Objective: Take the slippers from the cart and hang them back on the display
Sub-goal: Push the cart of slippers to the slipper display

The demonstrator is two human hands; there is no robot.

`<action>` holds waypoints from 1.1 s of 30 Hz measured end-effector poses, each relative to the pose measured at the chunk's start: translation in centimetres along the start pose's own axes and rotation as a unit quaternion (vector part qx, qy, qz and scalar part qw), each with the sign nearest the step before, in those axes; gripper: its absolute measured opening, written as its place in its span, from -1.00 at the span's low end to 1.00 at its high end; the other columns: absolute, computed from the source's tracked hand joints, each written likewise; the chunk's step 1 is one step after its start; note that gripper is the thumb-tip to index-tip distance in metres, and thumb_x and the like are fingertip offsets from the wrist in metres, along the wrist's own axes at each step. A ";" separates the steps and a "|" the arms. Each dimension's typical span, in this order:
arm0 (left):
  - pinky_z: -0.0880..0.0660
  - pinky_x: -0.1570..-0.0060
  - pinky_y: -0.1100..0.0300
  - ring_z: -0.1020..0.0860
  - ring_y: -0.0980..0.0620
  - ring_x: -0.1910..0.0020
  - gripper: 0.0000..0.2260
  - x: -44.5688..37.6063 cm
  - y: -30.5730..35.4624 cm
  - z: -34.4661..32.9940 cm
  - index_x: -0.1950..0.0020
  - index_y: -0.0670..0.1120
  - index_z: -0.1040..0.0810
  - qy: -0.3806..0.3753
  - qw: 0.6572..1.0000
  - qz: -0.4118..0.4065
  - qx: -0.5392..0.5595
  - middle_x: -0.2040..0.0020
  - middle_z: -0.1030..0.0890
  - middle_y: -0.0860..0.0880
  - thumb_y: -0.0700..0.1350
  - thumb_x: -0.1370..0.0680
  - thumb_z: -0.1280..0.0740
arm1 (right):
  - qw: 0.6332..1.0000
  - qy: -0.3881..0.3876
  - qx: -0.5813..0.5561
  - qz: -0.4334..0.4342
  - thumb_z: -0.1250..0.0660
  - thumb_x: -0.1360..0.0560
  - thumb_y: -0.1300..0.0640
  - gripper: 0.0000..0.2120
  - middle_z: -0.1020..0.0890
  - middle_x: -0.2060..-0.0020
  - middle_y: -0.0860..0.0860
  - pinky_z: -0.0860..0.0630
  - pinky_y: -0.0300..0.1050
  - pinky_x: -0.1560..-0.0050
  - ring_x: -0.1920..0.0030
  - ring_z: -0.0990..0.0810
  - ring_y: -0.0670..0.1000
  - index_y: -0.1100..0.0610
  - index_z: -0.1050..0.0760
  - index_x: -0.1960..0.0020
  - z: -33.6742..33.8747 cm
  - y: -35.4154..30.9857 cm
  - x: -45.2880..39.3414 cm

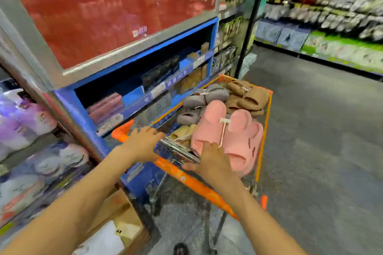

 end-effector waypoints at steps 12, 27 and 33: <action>-0.36 0.15 0.16 -0.54 -0.03 0.01 -0.64 -2.9 -3.3 -4.9 -0.17 0.05 -0.47 -0.185 0.981 -0.055 0.005 -0.02 -0.58 0.02 0.16 -0.44 -0.38 | 0.995 -0.088 0.014 -0.054 0.02 -0.31 -0.53 -0.05 -0.33 -0.38 0.15 -0.30 0.08 -0.33 -0.36 -0.27 0.20 0.17 -0.22 -0.41 -5.8 1.0 -2.5; -0.18 0.47 0.21 -0.23 0.06 0.49 -0.71 -4.7 -3.5 -5.8 0.41 -0.01 -0.22 -0.135 0.978 -0.151 -0.042 0.46 -0.26 0.02 -0.05 -0.45 -0.27 | 0.985 -0.101 0.003 -0.139 -0.31 -0.43 -0.15 -0.34 -0.13 -0.49 0.07 -0.36 0.17 -0.29 -0.42 -0.24 0.21 0.15 -0.27 -0.40 -8.1 -0.3 0.7; -0.22 0.45 0.17 -0.25 0.03 0.50 -0.71 -4.0 -2.9 -5.8 0.43 -0.02 -0.21 -0.110 0.979 -0.170 -0.012 0.47 -0.28 0.02 -0.05 -0.40 -0.28 | 0.986 -0.010 0.040 -0.161 -0.21 -0.45 0.13 -0.84 -0.61 0.20 0.15 -0.41 -0.06 0.15 0.09 -0.58 0.21 0.20 -0.45 0.23 -6.6 0.1 3.1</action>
Point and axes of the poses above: each hand's wrist, its own x-axis away from the middle knuckle, its own z-axis out of the back of the hand, y = z × x, the point moved 6 cm from there along -x, towards the middle knuckle
